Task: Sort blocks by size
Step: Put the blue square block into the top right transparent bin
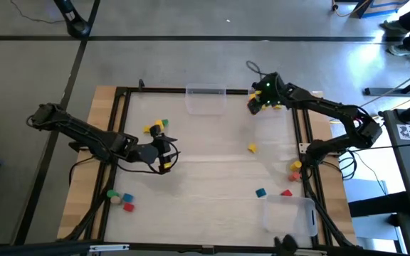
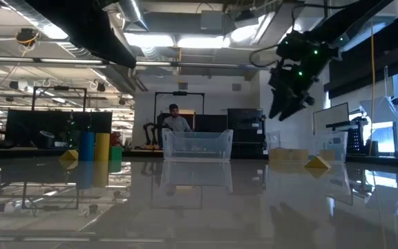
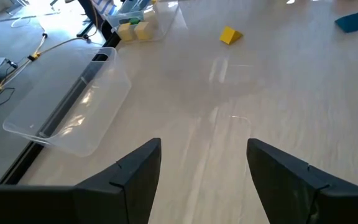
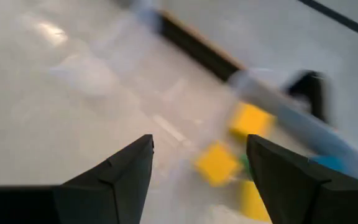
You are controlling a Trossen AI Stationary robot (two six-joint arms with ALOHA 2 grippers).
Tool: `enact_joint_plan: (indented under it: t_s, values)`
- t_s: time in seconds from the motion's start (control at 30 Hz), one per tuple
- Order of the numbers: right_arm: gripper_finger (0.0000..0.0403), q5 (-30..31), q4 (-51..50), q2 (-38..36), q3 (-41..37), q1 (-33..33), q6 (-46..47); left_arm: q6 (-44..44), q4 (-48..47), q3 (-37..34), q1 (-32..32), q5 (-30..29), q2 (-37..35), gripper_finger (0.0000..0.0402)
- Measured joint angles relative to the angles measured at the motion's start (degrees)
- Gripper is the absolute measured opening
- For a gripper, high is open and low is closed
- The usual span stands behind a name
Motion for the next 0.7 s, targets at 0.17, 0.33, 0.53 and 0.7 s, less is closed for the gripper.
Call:
enact_joint_plan:
  t_s: [0.17,0.33,0.53,0.7]
  values:
    - [0.0257,-0.5,1.6,0.0,0.0,9.3,0.0,0.0,-0.4,0.0,0.0,0.0,0.0,0.0225]
    - [0.0257,-0.6,6.1,0.0,-0.2,18.3,-0.4,-2.6,-3.8,0.0,0.0,1.0,0.0,0.0225]
    - [0.0257,-0.5,12.8,0.0,-2.7,26.2,-0.8,-12.5,-10.6,0.0,-0.8,16.3,0.0,0.0225]
    - [0.0257,2.8,13.9,0.0,-3.8,30.2,-0.3,-22.2,-18.4,0.0,-4.6,29.6,0.0,0.0225]
